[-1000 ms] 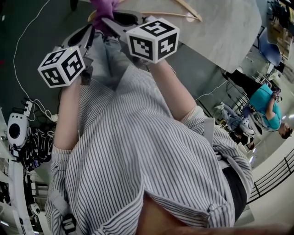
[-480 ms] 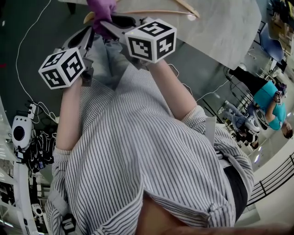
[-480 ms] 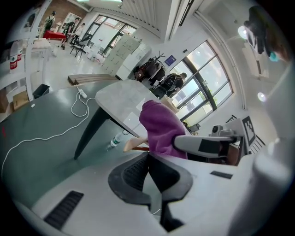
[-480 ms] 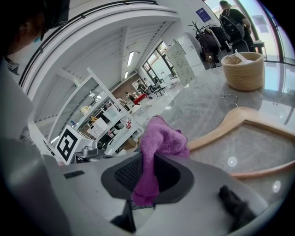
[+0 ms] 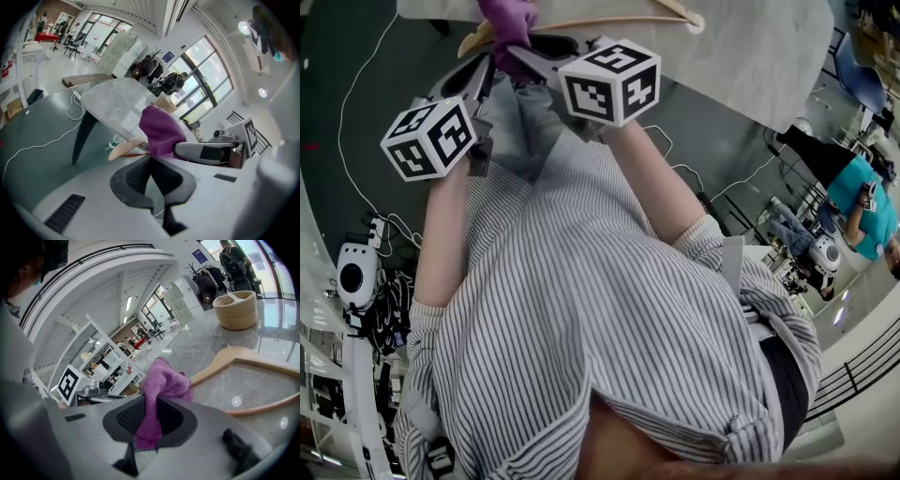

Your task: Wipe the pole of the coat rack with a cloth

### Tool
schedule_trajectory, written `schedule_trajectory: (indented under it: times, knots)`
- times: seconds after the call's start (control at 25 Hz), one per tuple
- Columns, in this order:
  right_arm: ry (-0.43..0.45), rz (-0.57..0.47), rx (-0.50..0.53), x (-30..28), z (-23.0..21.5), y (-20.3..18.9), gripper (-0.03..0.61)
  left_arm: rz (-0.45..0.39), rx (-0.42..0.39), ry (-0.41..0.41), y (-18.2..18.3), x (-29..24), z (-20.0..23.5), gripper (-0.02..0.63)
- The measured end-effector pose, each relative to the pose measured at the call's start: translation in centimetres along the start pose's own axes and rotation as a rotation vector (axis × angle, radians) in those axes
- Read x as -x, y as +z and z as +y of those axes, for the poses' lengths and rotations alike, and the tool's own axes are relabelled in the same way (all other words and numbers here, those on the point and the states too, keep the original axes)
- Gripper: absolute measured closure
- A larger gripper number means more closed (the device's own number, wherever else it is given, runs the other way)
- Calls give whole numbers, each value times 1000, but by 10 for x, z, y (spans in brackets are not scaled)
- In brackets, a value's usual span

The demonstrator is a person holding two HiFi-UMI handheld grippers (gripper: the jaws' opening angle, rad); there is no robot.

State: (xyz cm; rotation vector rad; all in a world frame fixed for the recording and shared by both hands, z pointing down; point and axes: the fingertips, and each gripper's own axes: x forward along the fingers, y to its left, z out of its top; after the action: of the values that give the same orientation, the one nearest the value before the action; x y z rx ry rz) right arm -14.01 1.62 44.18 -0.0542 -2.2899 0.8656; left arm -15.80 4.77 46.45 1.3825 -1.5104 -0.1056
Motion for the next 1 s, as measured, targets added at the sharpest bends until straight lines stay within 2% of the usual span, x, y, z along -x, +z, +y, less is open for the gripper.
schedule_trajectory:
  times: [0.44, 1.0]
  knots:
    - [-39, -24, -62, 23, -30, -3, 508, 48, -35, -26, 4, -28, -24, 603]
    - [-104, -107, -151, 58, -74, -1, 508, 137, -113, -83, 4, -72, -60, 603]
